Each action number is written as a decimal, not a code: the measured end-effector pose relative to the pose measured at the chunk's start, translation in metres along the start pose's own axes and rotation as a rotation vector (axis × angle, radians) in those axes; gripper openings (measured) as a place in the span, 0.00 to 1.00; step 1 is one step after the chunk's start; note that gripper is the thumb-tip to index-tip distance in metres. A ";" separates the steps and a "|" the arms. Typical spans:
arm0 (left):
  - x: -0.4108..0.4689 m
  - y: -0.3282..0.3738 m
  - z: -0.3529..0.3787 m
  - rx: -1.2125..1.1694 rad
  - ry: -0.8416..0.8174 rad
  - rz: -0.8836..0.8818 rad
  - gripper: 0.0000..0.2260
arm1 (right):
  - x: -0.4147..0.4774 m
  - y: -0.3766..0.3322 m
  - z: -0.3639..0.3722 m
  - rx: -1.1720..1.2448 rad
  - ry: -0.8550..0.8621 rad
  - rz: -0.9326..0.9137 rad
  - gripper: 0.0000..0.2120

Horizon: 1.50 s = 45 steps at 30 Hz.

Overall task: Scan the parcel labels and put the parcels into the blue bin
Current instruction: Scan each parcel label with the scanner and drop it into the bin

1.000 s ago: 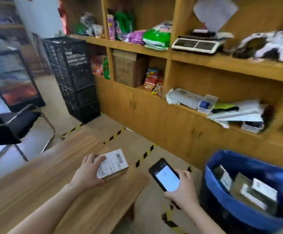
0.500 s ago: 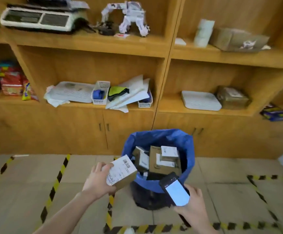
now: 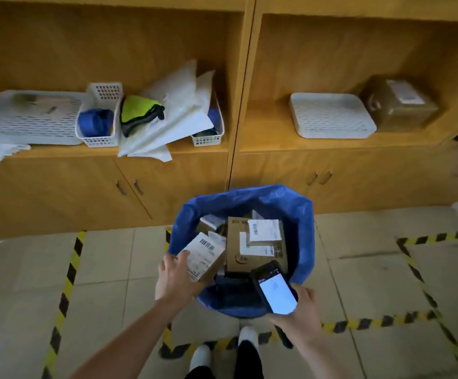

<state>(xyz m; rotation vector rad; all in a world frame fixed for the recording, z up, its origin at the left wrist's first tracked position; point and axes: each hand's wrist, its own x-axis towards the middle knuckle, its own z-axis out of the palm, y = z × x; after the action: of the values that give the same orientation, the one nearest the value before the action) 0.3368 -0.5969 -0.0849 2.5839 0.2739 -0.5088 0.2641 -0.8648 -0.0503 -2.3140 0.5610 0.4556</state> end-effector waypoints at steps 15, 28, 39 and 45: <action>0.153 0.072 0.162 -0.077 0.031 -0.347 0.36 | 0.200 0.046 0.048 0.170 0.000 0.220 0.39; 0.219 0.088 0.241 -0.075 -0.118 -0.301 0.51 | 0.250 0.079 0.068 0.216 0.008 0.146 0.40; 0.177 0.058 0.137 -0.090 -0.092 -0.306 0.28 | 0.211 0.017 0.046 0.108 -0.036 0.014 0.40; 0.113 -0.009 0.050 -0.289 0.145 -0.359 0.21 | 0.156 -0.056 0.057 0.020 -0.080 -0.167 0.42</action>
<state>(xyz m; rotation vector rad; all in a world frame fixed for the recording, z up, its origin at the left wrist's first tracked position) 0.4224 -0.6032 -0.1744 2.2970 0.8096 -0.3717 0.4154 -0.8293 -0.1318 -2.2898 0.3292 0.4573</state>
